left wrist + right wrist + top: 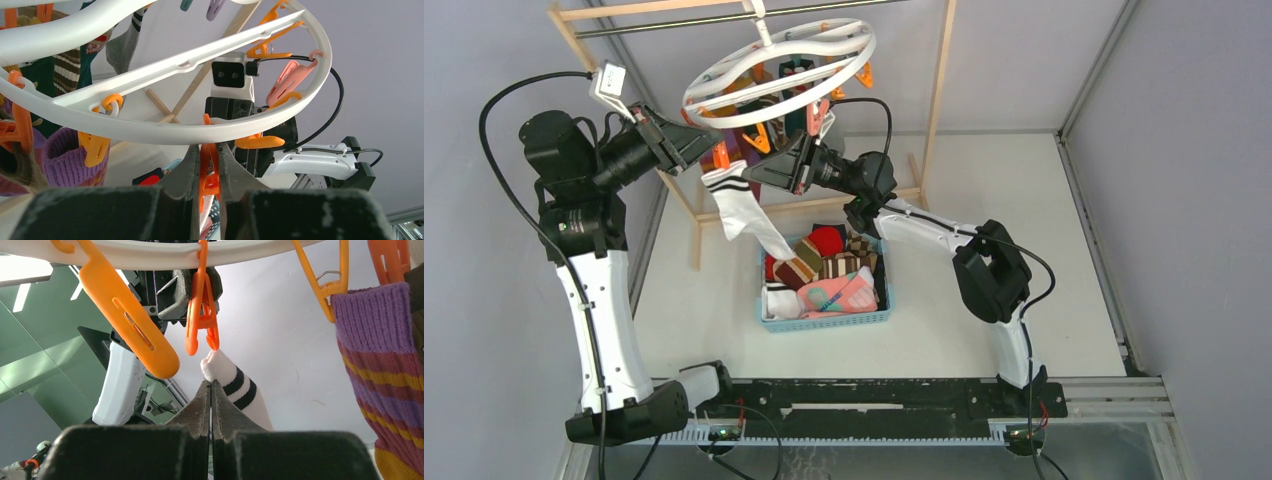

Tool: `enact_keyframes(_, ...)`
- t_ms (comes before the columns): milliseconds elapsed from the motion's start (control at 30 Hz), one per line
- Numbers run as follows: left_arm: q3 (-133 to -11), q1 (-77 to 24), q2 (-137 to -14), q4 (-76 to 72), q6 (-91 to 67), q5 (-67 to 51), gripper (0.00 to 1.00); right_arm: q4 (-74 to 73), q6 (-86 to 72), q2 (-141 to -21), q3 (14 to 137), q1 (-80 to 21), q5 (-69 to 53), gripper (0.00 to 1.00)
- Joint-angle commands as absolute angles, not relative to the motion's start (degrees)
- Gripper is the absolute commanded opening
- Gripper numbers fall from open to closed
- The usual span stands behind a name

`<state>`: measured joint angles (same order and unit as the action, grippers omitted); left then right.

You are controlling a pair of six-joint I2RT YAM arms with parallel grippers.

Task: Clip the socks to the hanger
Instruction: Clamp the sock onto the hanger.

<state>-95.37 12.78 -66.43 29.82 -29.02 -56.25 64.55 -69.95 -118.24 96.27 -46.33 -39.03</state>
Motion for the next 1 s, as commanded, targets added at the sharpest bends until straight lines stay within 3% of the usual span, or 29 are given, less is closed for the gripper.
enact_keyframes(0, -95.89, 13.2, -65.31, 28.06, -30.39, -59.13, 0.0, 67.04, -69.35, -116.89, 96.79, -46.77, -37.89, 0.0)
enact_keyframes(300, -94.85, 13.26, -65.0, 27.7, -29.99, -59.35, 0.0, 66.97, -69.93, -117.14, 97.98, -47.14, -35.47, 0.0)
enact_keyframes(967, -95.36, 13.36, -65.3, 26.64, -30.56, -59.89, 0.0, 75.23, -76.69, -117.61, 96.59, -46.63, -45.91, 0.0)
